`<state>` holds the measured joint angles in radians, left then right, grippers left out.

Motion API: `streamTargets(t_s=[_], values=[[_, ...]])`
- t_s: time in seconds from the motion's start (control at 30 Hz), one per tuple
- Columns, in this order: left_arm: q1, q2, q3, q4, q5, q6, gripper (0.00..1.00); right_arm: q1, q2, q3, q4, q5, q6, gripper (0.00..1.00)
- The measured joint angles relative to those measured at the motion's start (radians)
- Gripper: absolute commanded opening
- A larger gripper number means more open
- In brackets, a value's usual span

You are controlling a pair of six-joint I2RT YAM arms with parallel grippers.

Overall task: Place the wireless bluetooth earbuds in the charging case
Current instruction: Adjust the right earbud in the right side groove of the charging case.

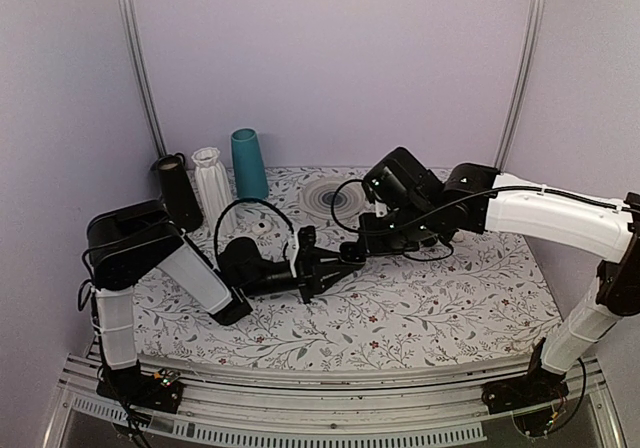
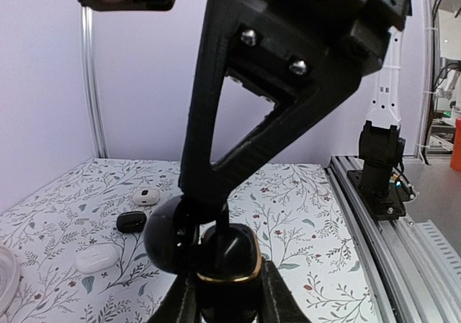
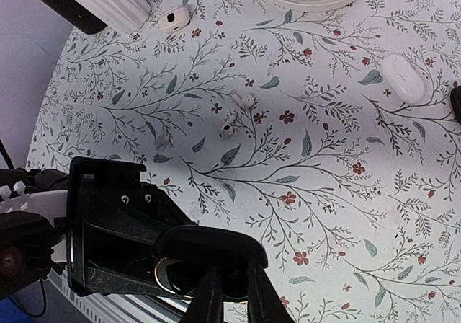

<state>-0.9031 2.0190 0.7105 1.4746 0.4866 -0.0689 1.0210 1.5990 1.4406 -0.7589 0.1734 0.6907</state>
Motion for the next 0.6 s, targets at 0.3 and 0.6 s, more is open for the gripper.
streamTargets(t_s=[0.3,0.6], values=[[0.003,-0.045,-0.001,-0.002,0.046,-0.047,0.00,0.000,-0.039,-0.005,0.018,-0.017,-0.048,0.13],[0.024,-0.063,-0.001,-0.001,0.116,-0.123,0.00,0.001,-0.074,-0.029,0.048,-0.053,-0.109,0.13]])
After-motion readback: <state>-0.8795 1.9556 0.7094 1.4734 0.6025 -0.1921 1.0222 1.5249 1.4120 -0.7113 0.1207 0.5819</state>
